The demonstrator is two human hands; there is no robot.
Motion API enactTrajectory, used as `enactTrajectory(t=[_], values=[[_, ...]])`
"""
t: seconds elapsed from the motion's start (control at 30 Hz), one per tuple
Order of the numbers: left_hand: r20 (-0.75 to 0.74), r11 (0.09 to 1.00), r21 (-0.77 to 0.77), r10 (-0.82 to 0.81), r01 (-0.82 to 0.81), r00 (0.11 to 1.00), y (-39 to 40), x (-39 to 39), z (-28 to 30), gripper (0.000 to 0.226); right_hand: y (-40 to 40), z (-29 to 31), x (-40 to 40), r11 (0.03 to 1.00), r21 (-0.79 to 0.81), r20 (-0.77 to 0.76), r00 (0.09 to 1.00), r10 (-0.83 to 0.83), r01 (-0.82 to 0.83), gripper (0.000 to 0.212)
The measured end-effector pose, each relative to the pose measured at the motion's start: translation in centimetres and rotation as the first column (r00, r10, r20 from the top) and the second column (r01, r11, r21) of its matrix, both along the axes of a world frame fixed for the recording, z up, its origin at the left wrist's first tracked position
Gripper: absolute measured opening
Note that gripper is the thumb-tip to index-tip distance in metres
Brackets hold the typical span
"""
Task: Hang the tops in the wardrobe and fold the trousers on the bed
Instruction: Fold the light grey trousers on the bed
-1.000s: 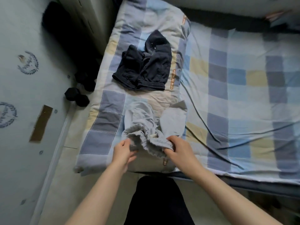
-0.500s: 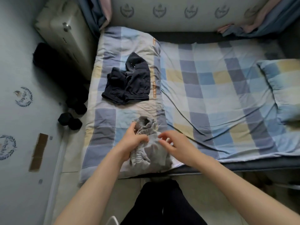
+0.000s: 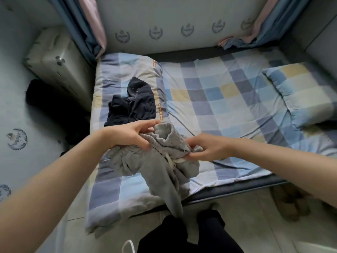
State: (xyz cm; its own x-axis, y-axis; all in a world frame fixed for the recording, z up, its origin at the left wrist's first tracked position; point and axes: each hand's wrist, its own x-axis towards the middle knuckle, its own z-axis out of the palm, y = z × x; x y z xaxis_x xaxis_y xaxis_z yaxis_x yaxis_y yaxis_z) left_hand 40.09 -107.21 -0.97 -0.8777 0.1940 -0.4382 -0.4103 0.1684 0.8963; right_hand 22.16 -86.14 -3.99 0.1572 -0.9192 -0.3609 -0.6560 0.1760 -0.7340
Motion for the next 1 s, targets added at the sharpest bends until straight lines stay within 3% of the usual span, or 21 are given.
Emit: enactTrajectory(t=[0.1, 0.2, 0.3, 0.33, 0.4, 0.47, 0.53, 0.6, 0.67, 0.73, 0.83, 0.93, 1.0], values=[[0.034, 0.996, -0.088, -0.002, 0.005, 0.999, 0.2, -1.8, 0.8, 0.068, 2.0, 0.2, 0.0, 0.994, -0.055, 0.011, 0.995, 0.099, -0.098, 0.003], [0.001, 0.989, -0.105, -0.106, 0.106, 0.994, 1.3, -4.0, 2.4, 0.076, 4.4, -1.0, -1.2, 0.963, -0.017, -0.271, 0.928, 0.256, -0.271, 0.016], [0.007, 0.974, -0.164, -0.158, 0.157, 0.987, 2.0, -6.2, 3.3, 0.094, 7.2, -1.6, -4.5, 0.905, 0.037, -0.695, 0.639, 0.329, -0.424, 0.019], [0.022, 0.965, -0.209, -0.156, 0.157, 0.988, 2.4, -7.1, 3.1, 0.098, 8.3, -1.4, -6.3, 0.867, -0.005, -0.778, 0.547, 0.310, -0.499, 0.014], [0.066, 0.917, -0.362, -0.156, 0.169, 0.986, 3.5, -8.3, 2.6, 0.105, 10.0, -0.7, -9.5, 0.795, -0.058, -0.843, 0.457, 0.285, -0.604, 0.004], [0.092, 0.776, -0.598, -0.182, 0.200, 0.979, 5.0, -9.5, 1.9, 0.111, 11.8, -0.2, -12.6, 0.768, -0.028, -0.840, 0.431, 0.329, -0.640, 0.001], [0.066, 0.537, -0.814, -0.290, 0.220, 0.955, 6.8, -11.0, 1.0, 0.111, 13.7, 0.0, -15.8, 0.772, 0.055, -0.839, 0.390, 0.380, -0.633, 0.006], [0.049, 0.285, -0.938, -0.460, 0.200, 0.887, 8.2, -12.4, 0.3, 0.104, 15.7, 0.1, -19.6, 0.794, 0.105, -0.859, 0.348, 0.376, -0.599, 0.012], [0.090, 0.129, -0.974, -0.529, 0.186, 0.844, 9.0, -13.8, -0.5, 0.090, 17.4, 0.3, -23.7, 0.821, 0.067, -0.896, 0.328, 0.299, -0.567, 0.008], [0.073, 0.111, -0.982, -0.510, 0.150, 0.857, 9.4, -15.4, -1.1, 0.066, 18.7, 0.6, -27.5, 0.836, -0.008, -0.920, 0.332, 0.210, -0.549, 0.007], [0.065, 0.144, -0.979, -0.462, 0.147, 0.884, 9.8, -17.6, -1.7, 0.033, 20.8, 0.3, -31.6, 0.806, 0.044, -0.911, 0.308, 0.275, -0.591, 0.023], [-0.032, 0.186, -0.980, -0.482, 0.066, 0.876, 10.3, -19.5, -2.2, 0.021, 22.5, -0.4, -33.5, 0.728, 0.203, -0.873, 0.216, 0.438, -0.655, 0.031], [-0.069, 0.171, -0.985, -0.500, 0.021, 0.863, 10.1, -20.5, -2.7, 0.022, 23.0, -0.3, -34.2, 0.731, 0.161, -0.865, 0.262, 0.428, -0.663, 0.024]])
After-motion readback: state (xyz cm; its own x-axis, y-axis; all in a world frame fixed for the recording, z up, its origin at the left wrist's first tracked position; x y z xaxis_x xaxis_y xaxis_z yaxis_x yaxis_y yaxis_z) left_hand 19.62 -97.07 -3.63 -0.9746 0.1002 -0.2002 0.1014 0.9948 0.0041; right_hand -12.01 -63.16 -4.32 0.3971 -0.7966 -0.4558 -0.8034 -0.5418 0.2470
